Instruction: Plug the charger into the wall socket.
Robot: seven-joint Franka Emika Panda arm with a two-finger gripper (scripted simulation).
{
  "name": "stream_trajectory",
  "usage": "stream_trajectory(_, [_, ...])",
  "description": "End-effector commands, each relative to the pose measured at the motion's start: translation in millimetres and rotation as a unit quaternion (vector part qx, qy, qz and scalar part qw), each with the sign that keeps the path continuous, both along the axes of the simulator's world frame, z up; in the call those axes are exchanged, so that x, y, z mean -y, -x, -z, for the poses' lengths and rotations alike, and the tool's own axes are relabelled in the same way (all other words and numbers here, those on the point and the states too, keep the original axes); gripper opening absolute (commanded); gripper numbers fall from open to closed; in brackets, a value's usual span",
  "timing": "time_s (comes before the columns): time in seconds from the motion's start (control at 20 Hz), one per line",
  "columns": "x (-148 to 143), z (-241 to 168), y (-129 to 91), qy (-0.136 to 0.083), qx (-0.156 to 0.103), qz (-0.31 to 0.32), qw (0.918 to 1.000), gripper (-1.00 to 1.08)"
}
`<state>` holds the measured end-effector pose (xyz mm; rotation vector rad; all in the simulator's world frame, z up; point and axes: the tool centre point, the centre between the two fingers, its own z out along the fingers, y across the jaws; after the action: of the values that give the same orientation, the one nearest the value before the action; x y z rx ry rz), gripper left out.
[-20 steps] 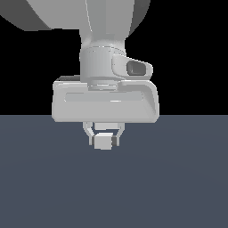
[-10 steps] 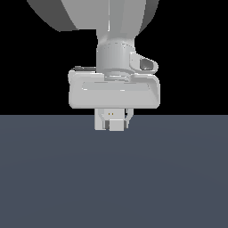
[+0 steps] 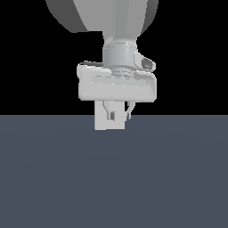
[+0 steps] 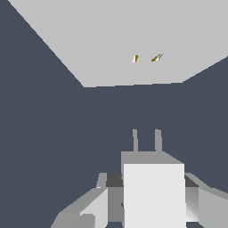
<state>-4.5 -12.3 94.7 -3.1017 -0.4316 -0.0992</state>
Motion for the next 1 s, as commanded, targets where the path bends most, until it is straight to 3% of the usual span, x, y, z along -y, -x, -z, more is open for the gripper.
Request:
stream_trajectory(0.0, [0.5,-2.9,-4.9,0.0,0.0,-0.013,0.9999,-1.0])
stream_trajectory(0.65, [0.0,-5.2,-11.0,0.0,0.0,-0.024,0.9997,-1.0])
stream_trajectory(0.95, [-4.4,-5.2,-23.5,0.0,0.0,-0.024,0.9997,-1.0])
